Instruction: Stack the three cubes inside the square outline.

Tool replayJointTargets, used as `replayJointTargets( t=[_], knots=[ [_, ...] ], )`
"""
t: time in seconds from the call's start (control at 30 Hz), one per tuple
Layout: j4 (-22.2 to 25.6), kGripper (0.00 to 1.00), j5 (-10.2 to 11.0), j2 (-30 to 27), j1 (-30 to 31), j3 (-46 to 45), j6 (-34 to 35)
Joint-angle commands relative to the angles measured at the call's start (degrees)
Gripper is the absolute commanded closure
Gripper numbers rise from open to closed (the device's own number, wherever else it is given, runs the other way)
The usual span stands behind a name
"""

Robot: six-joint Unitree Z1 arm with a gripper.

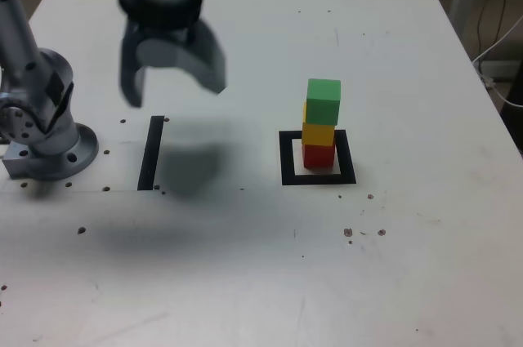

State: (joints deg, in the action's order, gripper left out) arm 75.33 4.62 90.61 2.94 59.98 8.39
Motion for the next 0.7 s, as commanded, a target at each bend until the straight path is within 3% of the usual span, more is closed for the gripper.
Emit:
replayJointTargets(
  t=[0.0, 0.27, 0.67],
  knots=[
    [-2.96, 0.00, -0.76, -0.82, -0.04, -6.66, 0.10],
    [-12.12, 0.00, -3.07, -0.85, -0.04, -16.48, 0.06],
    [-14.76, 0.00, -3.72, -0.21, -0.04, -18.25, -0.04]
  ],
)
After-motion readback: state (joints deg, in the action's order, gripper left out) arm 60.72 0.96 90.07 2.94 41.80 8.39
